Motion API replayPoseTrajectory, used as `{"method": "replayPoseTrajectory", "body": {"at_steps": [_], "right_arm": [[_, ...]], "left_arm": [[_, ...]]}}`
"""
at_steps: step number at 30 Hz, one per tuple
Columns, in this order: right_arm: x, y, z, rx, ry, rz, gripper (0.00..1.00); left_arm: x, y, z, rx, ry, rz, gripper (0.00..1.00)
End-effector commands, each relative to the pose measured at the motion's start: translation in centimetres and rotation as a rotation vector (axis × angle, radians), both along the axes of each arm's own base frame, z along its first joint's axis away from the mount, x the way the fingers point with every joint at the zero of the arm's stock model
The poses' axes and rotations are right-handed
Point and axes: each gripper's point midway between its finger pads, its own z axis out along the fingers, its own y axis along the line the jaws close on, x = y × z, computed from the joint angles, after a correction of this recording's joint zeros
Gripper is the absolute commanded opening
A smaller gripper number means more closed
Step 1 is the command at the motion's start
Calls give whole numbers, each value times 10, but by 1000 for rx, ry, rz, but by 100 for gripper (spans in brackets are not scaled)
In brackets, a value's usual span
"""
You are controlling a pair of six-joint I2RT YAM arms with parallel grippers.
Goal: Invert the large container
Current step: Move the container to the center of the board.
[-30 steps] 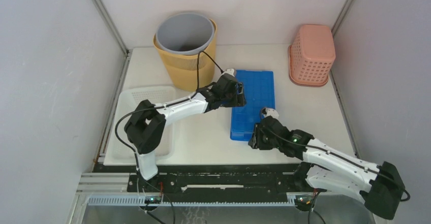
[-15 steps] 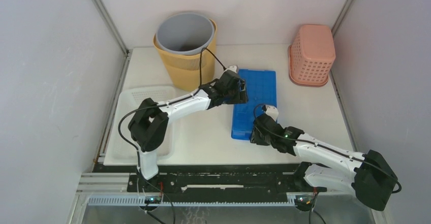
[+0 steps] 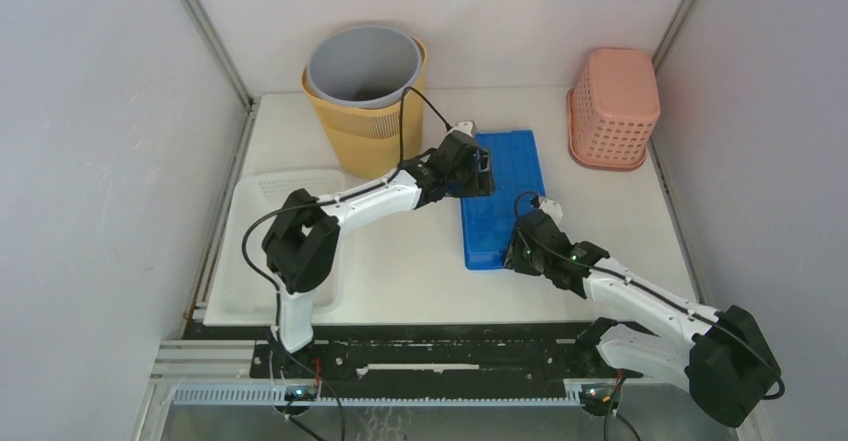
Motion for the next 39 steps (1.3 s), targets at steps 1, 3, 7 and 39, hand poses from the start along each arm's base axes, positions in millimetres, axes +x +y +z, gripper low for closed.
{"method": "replayPoseTrajectory", "body": {"at_steps": [1,3,7,39], "right_arm": [[13,6,15,38,-65,21,44],[13,7,14,37,-60,24,44],[13,9,14,47,-58,31,44],[62,2,10,95,-32,-28,44]], "left_arm": [[16,3,24,-18,-53,-1,73],[18,11,28,-16,-63,16,76],[22,31,30,-2,-69,53,83],[91,-24,19,-175,-83,-8,100]]}}
